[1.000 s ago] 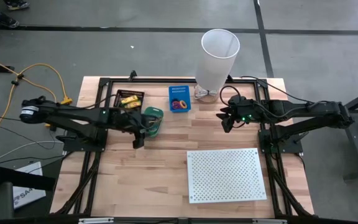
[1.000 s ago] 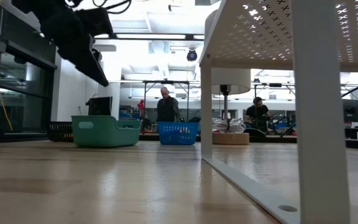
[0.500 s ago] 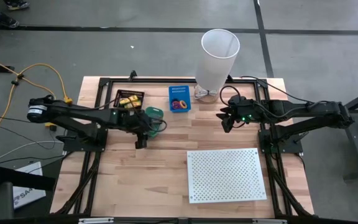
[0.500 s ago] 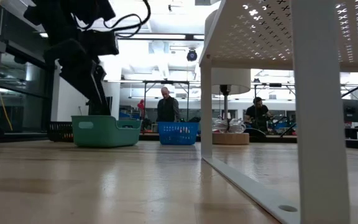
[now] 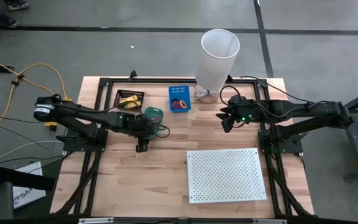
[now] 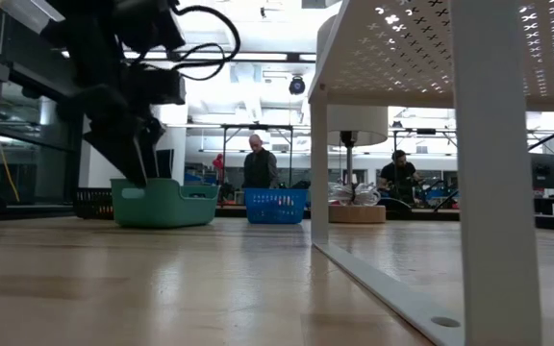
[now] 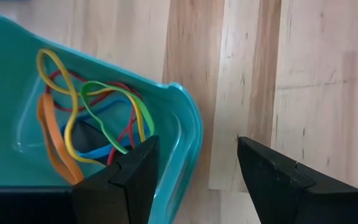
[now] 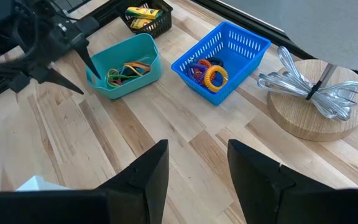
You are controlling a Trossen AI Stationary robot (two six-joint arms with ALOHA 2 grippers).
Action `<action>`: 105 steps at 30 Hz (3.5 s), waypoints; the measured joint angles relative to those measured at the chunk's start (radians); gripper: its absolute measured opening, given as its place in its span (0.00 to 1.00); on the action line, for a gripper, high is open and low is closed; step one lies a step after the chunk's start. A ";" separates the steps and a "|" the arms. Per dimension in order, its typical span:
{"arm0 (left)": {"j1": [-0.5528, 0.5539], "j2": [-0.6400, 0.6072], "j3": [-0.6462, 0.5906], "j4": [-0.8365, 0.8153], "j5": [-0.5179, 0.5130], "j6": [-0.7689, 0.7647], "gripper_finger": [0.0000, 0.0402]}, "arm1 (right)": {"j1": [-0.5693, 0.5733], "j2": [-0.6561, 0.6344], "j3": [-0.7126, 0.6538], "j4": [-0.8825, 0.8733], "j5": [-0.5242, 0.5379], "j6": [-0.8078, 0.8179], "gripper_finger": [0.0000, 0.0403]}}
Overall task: Pick & Place Office Desk Supplies
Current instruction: Put the green bin with the rubber bands on the shelf
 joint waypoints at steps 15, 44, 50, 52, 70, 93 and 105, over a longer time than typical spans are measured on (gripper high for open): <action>0.000 0.049 0.000 -0.027 -0.003 0.180 0.52 | 0.000 0.000 0.000 0.000 0.000 0.000 0.38; 0.002 0.108 0.000 -0.054 -0.037 0.364 0.50 | 0.000 0.000 0.000 0.000 0.000 0.000 0.38; 0.002 0.108 0.000 -0.052 -0.041 0.368 0.38 | 0.000 0.000 0.000 0.000 0.000 0.000 0.38; 0.002 0.108 0.000 -0.052 -0.043 0.368 0.32 | 0.000 0.000 0.000 0.000 0.000 0.000 0.38; 0.001 0.108 0.000 -0.051 -0.062 0.357 0.01 | 0.000 0.000 0.000 0.000 0.000 0.000 0.38; 0.001 0.108 0.234 -0.305 -0.065 0.050 0.00 | 0.000 0.000 0.000 0.000 0.000 0.000 0.38; -0.003 0.108 0.415 -0.438 -0.058 -0.164 0.00 | 0.000 0.000 0.000 0.000 0.000 0.000 0.38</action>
